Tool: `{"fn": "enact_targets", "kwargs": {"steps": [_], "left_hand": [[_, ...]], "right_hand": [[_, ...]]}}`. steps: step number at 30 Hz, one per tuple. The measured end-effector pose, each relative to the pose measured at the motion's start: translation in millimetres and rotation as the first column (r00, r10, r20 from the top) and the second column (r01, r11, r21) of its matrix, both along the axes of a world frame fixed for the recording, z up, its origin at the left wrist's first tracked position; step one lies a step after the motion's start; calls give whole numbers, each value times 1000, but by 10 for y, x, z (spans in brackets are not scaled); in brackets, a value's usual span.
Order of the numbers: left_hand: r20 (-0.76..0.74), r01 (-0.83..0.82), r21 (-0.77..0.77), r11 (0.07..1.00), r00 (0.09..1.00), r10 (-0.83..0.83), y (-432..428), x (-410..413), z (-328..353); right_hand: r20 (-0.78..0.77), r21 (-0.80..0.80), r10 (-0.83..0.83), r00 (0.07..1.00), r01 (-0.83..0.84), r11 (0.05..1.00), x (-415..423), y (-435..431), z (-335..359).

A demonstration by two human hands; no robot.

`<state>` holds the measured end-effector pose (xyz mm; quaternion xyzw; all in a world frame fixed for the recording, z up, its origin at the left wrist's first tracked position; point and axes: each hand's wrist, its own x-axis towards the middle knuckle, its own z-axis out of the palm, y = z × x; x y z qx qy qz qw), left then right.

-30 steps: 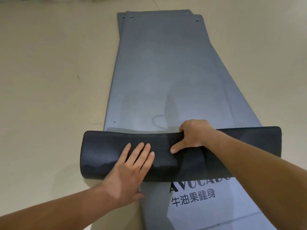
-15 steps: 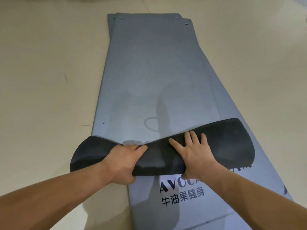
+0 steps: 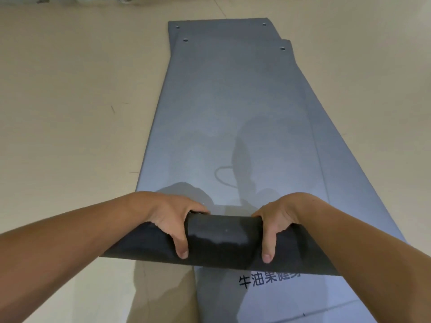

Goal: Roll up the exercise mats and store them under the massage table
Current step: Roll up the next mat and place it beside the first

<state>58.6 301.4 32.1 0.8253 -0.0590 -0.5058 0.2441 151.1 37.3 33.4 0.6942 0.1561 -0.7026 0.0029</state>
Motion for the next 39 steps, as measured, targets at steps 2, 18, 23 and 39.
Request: {"fn": "enact_targets", "kwargs": {"steps": [2, 18, 23, 39], "left_hand": [[310, 10, 127, 992, 949, -49, 65, -197, 84], [435, 87, 267, 960, 877, -201, 42, 49, -331], [249, 18, 101, 995, 967, -42, 200, 493, -207], [677, -14, 286, 958, 711, -191, 25, -833, -166]], "right_hand": [[2, -20, -15, 1000, 15, 1000, 75, 33, -14], [694, 153, 0, 720, -147, 977, 274, 185, 180], [766, -70, 319, 558, -422, 904, -308, 230, 13], [354, 106, 68, 933, -113, 988, 460, 320, 166]]}}
